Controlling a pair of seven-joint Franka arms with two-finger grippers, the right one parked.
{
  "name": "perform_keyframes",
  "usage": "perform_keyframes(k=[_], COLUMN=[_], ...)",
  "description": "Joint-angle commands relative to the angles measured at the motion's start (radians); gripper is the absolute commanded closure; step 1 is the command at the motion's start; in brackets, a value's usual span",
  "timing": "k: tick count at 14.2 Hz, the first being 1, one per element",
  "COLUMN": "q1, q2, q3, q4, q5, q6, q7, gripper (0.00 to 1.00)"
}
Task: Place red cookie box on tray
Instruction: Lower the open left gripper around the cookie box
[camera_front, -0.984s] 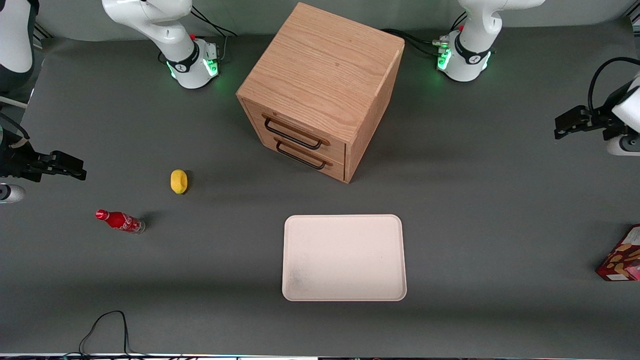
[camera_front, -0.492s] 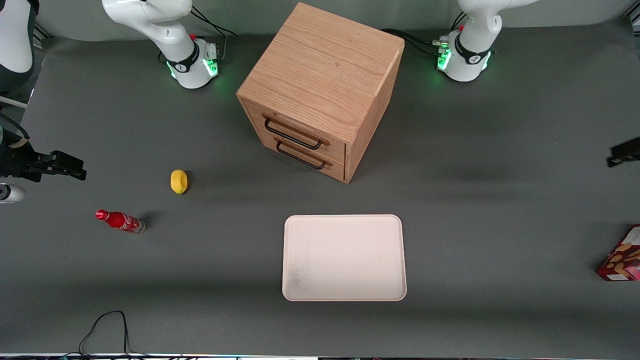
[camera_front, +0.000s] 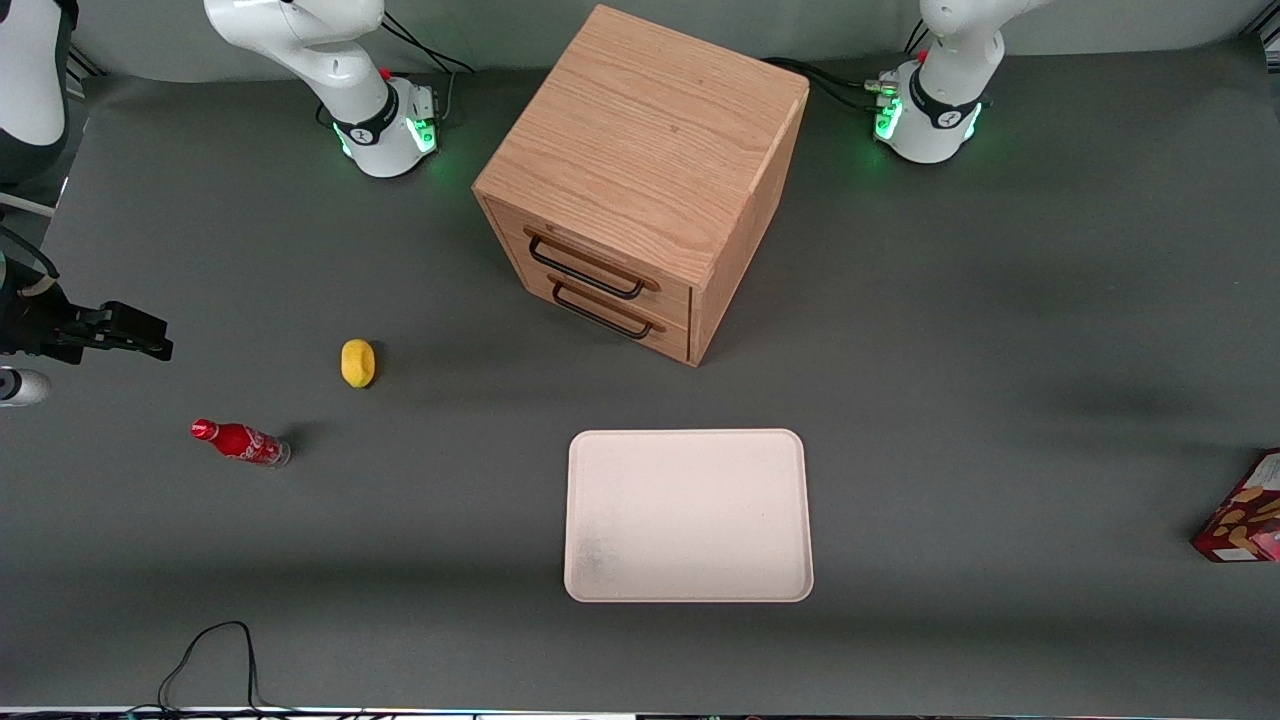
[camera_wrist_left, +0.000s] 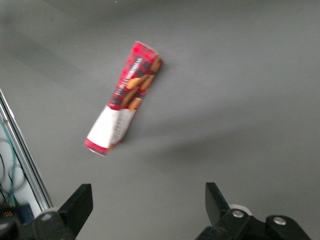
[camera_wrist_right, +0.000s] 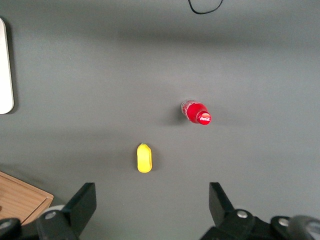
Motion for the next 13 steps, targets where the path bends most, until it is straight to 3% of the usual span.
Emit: perform_keyframes(k=[1,5,13], q1=[0.073,0.094,0.021], q2=[0.148,0.231,0.231], q3=[-0.015,-0.016,-0.029], q4=[0.173,0.218,0.184], q5=[-0.030,-0.044,-0.020], q6=[0.024,0.102,0.099], q7=[0.262,0.457,0.498], gripper=[0.00,0.00,0.00])
